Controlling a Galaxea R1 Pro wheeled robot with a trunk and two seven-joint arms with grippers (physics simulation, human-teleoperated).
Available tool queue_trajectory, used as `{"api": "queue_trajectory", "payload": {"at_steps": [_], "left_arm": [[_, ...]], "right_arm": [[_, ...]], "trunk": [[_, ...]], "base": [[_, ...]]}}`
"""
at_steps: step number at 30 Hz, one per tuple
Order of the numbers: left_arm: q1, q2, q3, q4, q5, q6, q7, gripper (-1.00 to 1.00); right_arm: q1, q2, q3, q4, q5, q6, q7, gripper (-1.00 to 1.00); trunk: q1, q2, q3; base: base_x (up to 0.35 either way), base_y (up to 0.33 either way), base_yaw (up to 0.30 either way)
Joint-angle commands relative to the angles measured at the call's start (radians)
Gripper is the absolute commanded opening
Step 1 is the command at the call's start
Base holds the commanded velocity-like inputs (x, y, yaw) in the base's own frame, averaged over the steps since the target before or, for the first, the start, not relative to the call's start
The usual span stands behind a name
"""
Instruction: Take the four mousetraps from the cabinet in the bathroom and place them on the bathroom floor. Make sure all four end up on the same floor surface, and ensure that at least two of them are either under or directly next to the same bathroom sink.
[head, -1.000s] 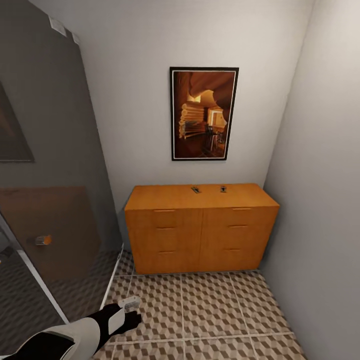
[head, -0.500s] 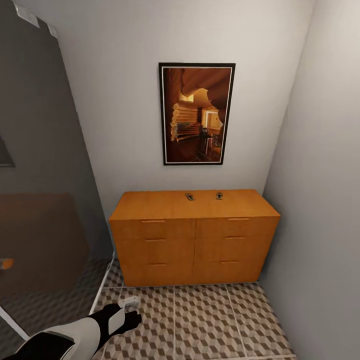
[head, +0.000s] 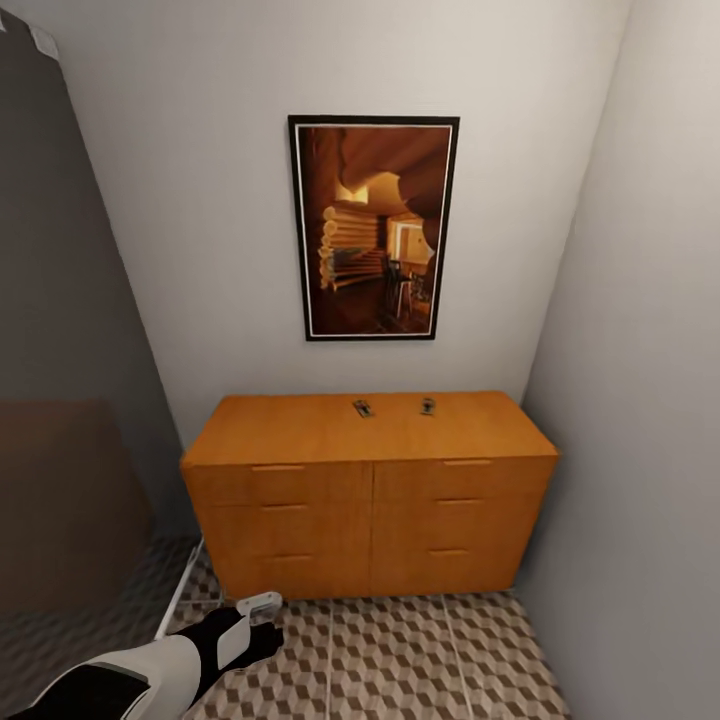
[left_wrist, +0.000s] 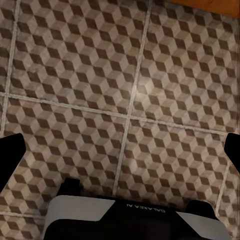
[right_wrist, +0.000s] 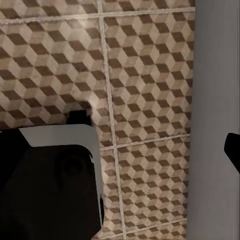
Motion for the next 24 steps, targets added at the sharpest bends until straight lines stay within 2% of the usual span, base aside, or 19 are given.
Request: {"api": "queue_trajectory", "payload": {"at_steps": [1,9,24], "left_arm": [[-0.002,-0.001,-0.008,0.002,0.011,0.002,0.003,1.00],[-0.002,0.000,-0.008,0.002,0.011,0.000,0.003,1.00],[-0.002,0.001,-0.007,0.001,0.011,-0.002,0.003,1.00]], "right_arm": [[-0.001,0.000,0.007,0.001,-0.009,0.002,-0.001,1.00],[-0.001,0.000,0.007,0.001,-0.009,0.001,-0.002,1.00],[-0.001,0.000,0.007,0.001,-0.010,0.000,-0.001,1.00]], "trunk": [[0.001,-0.002,-0.002],[0.001,-0.002,-0.002],[0.001,-0.002,-0.002]], "base": [[0.249,-0.159,0.000],[0.120,-0.077,0.000],[0.017,-0.011,0.000]]}}
